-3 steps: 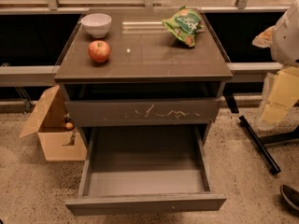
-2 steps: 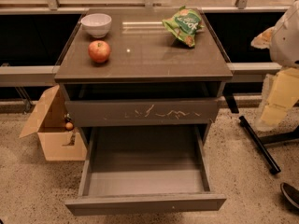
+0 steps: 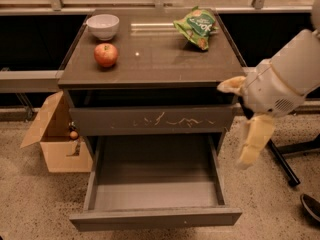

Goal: Close middle drawer

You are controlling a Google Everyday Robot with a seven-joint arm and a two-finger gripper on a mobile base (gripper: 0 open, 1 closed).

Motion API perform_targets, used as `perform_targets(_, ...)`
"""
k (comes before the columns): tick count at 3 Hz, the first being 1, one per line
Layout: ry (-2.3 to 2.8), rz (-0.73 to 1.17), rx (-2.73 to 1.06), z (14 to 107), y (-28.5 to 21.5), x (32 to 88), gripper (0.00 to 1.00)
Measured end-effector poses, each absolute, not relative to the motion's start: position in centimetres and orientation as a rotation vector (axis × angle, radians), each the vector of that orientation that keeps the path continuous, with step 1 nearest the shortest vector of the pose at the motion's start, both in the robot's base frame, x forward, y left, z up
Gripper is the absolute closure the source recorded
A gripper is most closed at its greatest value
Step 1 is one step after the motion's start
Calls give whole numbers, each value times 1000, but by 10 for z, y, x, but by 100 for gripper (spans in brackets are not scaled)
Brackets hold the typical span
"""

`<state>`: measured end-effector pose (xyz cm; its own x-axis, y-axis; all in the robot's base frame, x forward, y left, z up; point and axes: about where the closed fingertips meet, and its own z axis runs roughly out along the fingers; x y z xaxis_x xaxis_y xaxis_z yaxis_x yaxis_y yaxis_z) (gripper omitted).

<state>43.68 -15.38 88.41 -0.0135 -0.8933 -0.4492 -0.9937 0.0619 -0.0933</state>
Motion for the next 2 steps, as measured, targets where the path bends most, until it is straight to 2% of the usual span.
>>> perform_targets(1,1877,546,-1870,841,-120,433,0)
perform_targets(2,1868,562,-1870,839,-116,432,0)
